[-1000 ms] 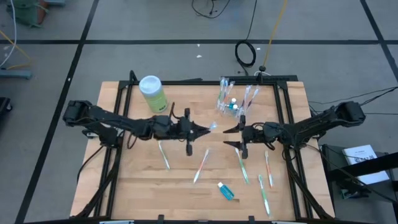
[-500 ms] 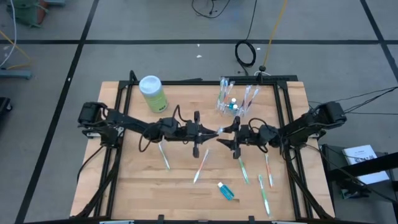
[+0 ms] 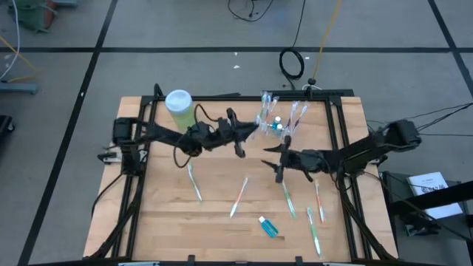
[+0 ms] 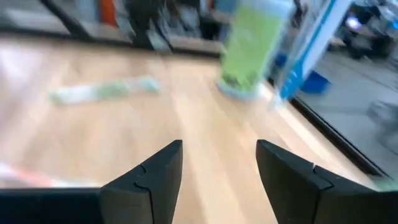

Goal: Pick & Place toothbrushing station
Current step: Put the blue toothbrush into the transparent organizer

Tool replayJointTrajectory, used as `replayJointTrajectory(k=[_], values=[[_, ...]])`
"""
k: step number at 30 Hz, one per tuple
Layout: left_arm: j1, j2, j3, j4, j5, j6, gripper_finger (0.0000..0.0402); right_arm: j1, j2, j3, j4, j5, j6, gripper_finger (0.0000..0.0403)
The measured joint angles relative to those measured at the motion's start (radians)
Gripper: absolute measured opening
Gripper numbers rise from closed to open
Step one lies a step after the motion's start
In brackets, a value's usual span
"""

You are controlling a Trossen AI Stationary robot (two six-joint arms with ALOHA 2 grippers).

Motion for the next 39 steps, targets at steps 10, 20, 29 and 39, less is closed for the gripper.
replayJointTrajectory(k=[10, 20, 29, 39], values=[[0.100, 0.298, 0.204, 0.120, 0.022, -0.048, 0.0010, -0.165, -0.438, 0.000, -0.732, 0.034, 0.168, 0.0196], [0.139, 0.427, 0.426, 0.055, -0.025, 0.047, 0.0010, -0.214, -0.561, 0.000, -0.758, 0.032, 0.084, 0.0196], [0.164, 0.449, 0.454, -0.173, -0.139, 0.049, 0.0012, -0.214, -0.560, 0.000, -0.739, 0.032, 0.024, 0.0196], [0.120, 0.449, 0.453, -0.267, -0.275, 0.049, 0.0024, -0.212, -0.560, 0.000, -0.856, 0.031, 0.204, 0.0196]])
